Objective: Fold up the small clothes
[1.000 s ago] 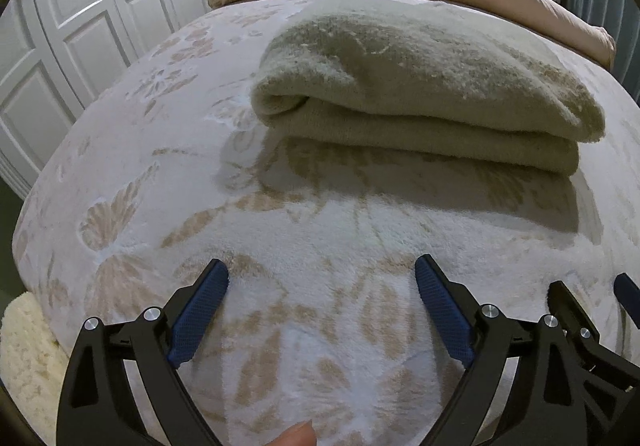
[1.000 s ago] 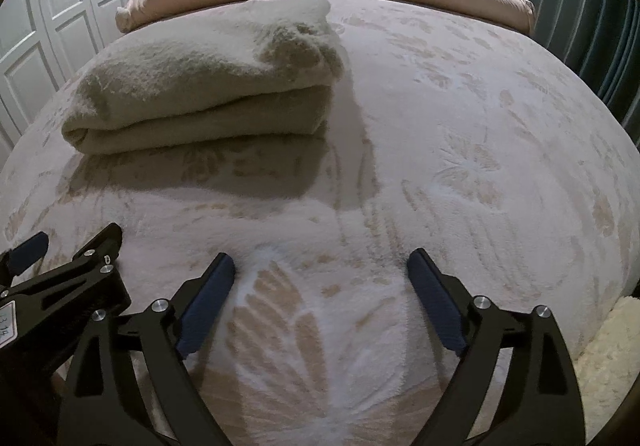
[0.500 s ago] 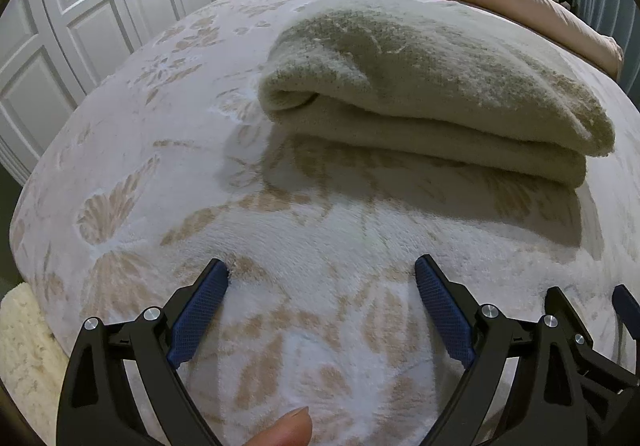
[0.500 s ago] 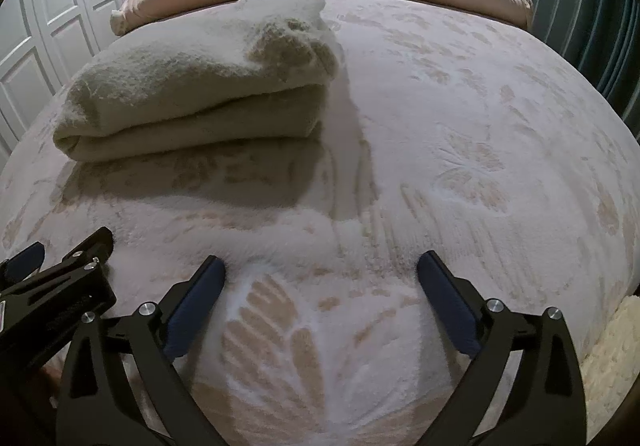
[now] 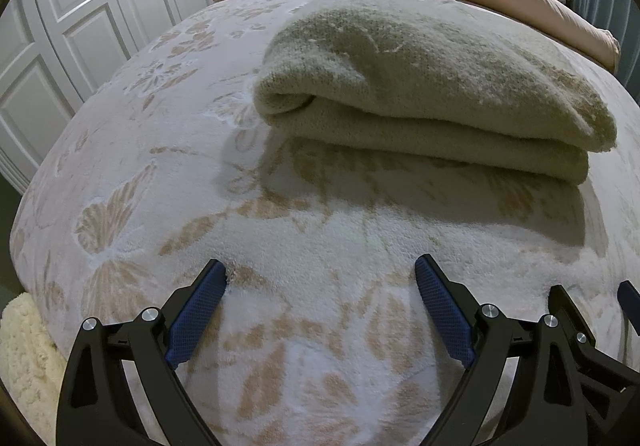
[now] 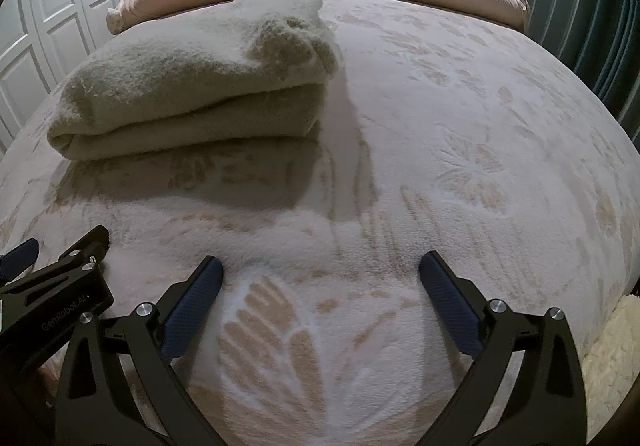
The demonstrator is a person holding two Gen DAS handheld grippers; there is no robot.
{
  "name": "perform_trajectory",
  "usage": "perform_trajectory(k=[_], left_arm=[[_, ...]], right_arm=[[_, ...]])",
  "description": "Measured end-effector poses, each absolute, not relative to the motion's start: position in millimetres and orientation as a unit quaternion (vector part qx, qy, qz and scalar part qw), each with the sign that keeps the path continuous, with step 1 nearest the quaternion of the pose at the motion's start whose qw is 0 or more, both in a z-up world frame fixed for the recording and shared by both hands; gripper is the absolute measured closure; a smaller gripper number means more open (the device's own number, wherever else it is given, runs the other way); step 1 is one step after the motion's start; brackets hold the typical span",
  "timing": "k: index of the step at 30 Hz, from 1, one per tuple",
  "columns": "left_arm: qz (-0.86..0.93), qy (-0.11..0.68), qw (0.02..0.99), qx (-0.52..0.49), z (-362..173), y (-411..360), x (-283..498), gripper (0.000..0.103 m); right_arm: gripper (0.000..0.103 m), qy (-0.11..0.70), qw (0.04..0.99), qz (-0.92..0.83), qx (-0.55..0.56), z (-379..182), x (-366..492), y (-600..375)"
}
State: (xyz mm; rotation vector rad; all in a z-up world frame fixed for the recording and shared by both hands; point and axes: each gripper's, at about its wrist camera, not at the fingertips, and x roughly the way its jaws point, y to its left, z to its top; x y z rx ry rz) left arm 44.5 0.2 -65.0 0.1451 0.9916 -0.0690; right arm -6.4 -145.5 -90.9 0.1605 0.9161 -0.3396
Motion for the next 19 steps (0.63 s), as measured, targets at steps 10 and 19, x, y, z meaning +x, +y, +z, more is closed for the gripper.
perform_trajectory(k=[10, 19], left_arm=[[-0.029, 0.472, 0.878, 0.075, -66.1, -0.9, 42.5, 0.011], [-0.029, 0.474, 0.877, 0.079, -65.5, -0.5, 43.5, 0.011]], right_arm=[[0.006, 0.442, 0.878, -0.168, 0.079, -90.2, -2.8, -144.2], [0.006, 0.442, 0.877, -0.172, 0.081, -89.7, -2.5, -141.3]])
